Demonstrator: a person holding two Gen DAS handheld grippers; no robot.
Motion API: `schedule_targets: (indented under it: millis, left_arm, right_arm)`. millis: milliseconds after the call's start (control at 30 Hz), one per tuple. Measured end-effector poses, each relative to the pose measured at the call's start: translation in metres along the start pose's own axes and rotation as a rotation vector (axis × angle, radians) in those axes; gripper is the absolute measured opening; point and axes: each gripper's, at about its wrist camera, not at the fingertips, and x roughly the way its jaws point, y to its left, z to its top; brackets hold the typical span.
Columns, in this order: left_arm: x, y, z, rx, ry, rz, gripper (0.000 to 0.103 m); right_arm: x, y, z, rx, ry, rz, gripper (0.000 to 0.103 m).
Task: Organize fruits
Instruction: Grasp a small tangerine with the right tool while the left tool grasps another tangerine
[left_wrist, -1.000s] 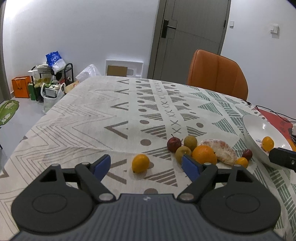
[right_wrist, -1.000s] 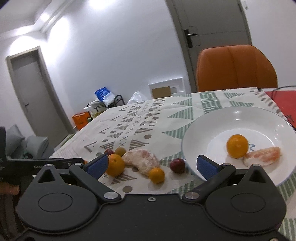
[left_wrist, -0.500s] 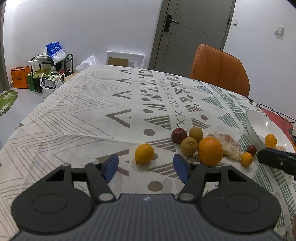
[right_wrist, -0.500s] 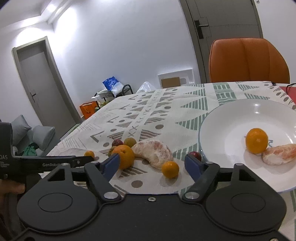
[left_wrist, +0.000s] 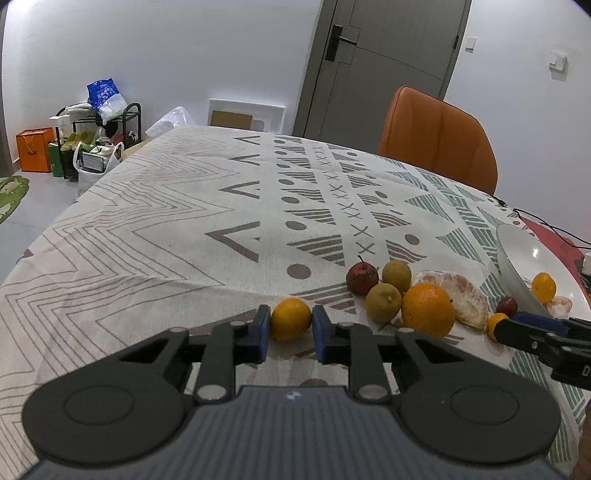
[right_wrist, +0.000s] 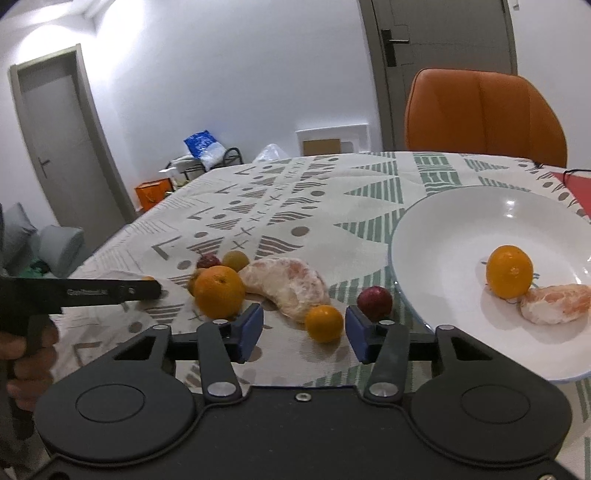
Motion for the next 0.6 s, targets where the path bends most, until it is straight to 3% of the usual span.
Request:
schedule_targets:
  millis: [367, 433, 600]
  left_arm:
    - [-0.011, 0.005, 0.003, -0.001, -0.024, -0.018, 0.023]
    - [-0.013, 0.005, 0.004, -0.004, -0.028, -0.02, 0.023]
    - [-0.015, 0.001, 0.004, 0.002, -0.031, -0.029, 0.023]
  right_arm:
    - [0.01, 0.009, -0.002, -0.05, -0.001, -0.068, 0.04]
    - [0.014, 0.01, -0.003, -0.065, 0.004, -0.08, 0.025]
    - [0.012, 0.009, -0.006, -0.069, 0.013, -0.066, 0.022]
